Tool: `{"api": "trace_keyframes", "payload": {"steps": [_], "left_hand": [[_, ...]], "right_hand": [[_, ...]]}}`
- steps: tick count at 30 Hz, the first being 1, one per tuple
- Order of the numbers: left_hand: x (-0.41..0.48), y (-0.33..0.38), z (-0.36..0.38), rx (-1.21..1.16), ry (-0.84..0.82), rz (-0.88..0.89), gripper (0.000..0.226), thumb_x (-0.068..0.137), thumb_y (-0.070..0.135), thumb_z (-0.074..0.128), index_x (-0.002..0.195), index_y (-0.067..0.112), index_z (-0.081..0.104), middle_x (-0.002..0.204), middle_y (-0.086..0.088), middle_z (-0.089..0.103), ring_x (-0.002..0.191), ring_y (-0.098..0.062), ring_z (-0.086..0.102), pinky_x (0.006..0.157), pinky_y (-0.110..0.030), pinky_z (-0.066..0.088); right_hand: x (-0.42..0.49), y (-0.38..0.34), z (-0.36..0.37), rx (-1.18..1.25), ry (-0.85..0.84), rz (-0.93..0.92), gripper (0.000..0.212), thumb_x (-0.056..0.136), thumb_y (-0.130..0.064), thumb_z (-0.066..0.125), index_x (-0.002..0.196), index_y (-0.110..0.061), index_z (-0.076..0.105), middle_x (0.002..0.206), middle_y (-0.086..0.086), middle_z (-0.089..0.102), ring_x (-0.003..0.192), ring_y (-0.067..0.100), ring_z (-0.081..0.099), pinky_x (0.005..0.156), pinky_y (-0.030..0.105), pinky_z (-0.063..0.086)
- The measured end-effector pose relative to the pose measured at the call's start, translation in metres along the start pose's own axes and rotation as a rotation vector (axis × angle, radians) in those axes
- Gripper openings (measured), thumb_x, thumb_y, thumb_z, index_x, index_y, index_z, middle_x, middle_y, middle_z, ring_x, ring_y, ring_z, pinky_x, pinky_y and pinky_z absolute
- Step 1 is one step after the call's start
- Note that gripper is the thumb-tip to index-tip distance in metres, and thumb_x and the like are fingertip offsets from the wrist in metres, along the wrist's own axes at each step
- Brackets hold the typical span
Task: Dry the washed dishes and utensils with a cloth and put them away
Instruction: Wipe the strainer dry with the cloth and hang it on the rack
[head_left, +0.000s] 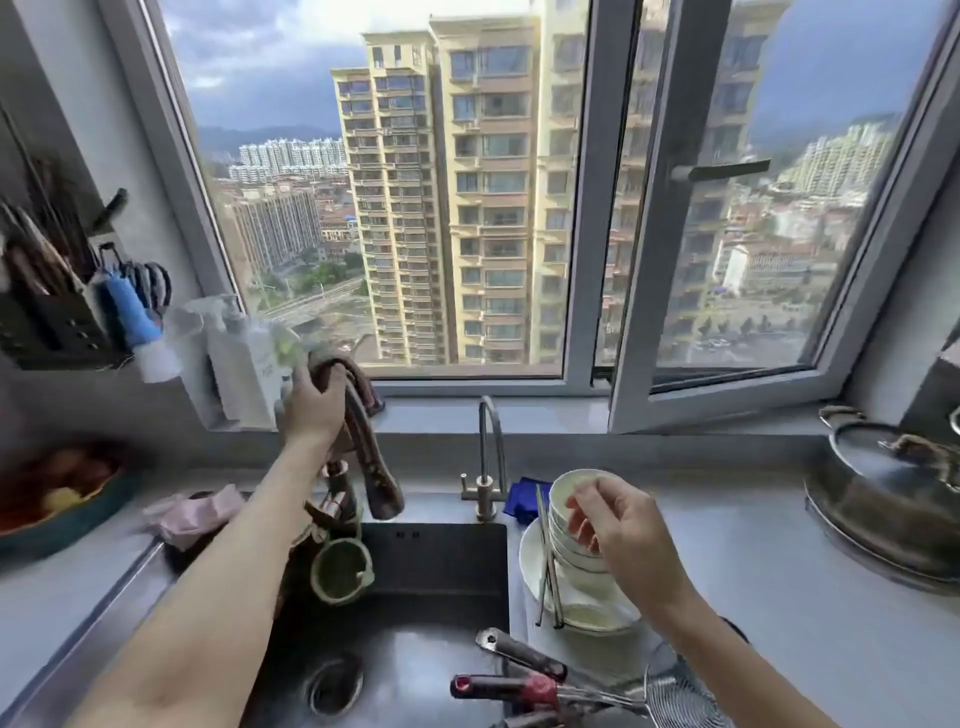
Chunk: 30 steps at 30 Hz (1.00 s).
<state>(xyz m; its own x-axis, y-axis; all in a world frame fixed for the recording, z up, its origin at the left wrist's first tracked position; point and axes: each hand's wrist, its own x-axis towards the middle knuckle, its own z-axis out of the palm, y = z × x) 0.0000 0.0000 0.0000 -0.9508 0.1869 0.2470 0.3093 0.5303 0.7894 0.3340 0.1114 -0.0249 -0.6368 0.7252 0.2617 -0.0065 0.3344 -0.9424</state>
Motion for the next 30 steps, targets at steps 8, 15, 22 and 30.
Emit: {"api": "trace_keyframes", "payload": {"steps": [8, 15, 22, 30], "left_hand": [[0.026, 0.002, 0.013, 0.045, 0.109, 0.040, 0.038, 0.099, 0.026, 0.042, 0.128, 0.005, 0.054, 0.121, -0.023, 0.061, 0.110, -0.040, 0.055, 0.087, -0.041, 0.042], [-0.053, 0.016, -0.026, 0.335, -0.030, 0.508, 0.012, 0.090, 0.017, 0.058, 0.089, 0.012, 0.069, 0.074, -0.009, 0.069, 0.067, -0.027, 0.059, 0.058, -0.032, 0.040], [-0.174, 0.045, -0.002, -0.109, -0.829, 0.169, 0.021, 0.073, 0.021, 0.078, 0.092, 0.030, 0.072, 0.085, 0.004, 0.075, 0.087, -0.008, 0.069, 0.080, -0.028, 0.055], [-0.220, 0.048, 0.079, -0.420, -1.273, -0.139, 0.026, 0.083, 0.021, 0.071, 0.109, 0.021, 0.068, 0.107, -0.014, 0.071, 0.105, -0.032, 0.064, 0.096, -0.043, 0.050]], "right_hand": [[0.034, 0.023, 0.014, -0.019, -0.110, 0.047, 0.031, 0.098, -0.017, 0.049, 0.071, -0.009, 0.063, 0.060, 0.002, 0.061, 0.056, 0.007, 0.054, 0.061, 0.030, 0.045], [0.030, 0.030, 0.021, -0.097, -0.126, -0.029, 0.018, 0.094, -0.030, 0.057, 0.078, -0.030, 0.063, 0.072, -0.008, 0.065, 0.063, 0.006, 0.056, 0.064, 0.032, 0.048], [-0.015, 0.049, 0.028, 0.096, -0.356, 0.096, 0.085, 0.063, -0.065, 0.070, 0.136, -0.057, 0.026, 0.136, -0.025, 0.042, 0.122, -0.009, 0.045, 0.098, 0.017, 0.044], [-0.059, 0.100, -0.029, 0.006, 0.013, 0.213, 0.071, 0.078, 0.002, 0.063, 0.131, -0.040, 0.039, 0.121, -0.025, 0.058, 0.117, -0.001, 0.054, 0.103, 0.023, 0.043]]}}
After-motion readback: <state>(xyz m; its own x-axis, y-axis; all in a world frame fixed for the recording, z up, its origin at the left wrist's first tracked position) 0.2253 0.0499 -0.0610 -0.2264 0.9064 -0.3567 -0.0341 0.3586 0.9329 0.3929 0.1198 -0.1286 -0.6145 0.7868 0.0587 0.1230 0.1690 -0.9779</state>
